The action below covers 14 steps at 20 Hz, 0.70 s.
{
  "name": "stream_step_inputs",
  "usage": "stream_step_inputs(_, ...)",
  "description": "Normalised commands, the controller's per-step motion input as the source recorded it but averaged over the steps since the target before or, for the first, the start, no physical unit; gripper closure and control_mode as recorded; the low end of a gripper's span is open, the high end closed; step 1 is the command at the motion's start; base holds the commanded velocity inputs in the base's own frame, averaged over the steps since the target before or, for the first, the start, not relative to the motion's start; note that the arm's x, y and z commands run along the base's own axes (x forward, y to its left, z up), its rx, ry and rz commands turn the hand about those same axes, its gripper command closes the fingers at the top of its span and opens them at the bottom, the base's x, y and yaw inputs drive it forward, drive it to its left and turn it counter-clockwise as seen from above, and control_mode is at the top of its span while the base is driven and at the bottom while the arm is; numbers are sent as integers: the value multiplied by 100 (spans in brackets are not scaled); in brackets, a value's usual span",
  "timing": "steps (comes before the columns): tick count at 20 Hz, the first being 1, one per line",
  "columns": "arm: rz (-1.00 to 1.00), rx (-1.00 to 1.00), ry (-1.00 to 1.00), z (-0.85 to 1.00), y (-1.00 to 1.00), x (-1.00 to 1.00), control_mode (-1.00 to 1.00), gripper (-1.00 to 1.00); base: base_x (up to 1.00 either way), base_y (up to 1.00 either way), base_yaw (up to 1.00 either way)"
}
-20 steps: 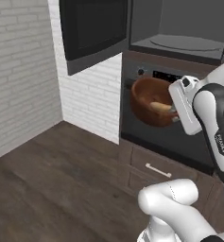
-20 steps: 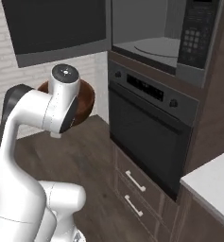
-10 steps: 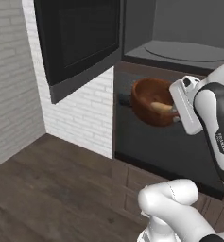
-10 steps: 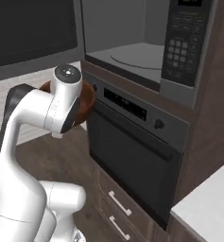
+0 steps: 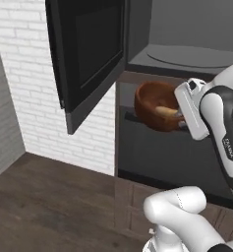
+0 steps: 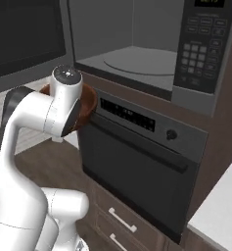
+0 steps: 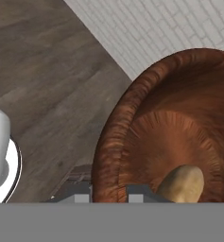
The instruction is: Pick the sweet potato from the sink and place it in the bowl. Then pick the bowl and place it in the microwave. Then close the microwave door and press the start button.
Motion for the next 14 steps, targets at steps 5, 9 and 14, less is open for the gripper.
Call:
stream_step_inputs(5, 0, 0, 0, 0, 0, 0, 100, 100, 44, 0, -30)
stream_step_inputs(9, 0, 0, 0, 0, 0, 0, 100, 100, 48, 13, -23)
stream_step_inputs(14, 0, 0, 0, 0, 0, 0, 100, 100, 11, 1, -8)
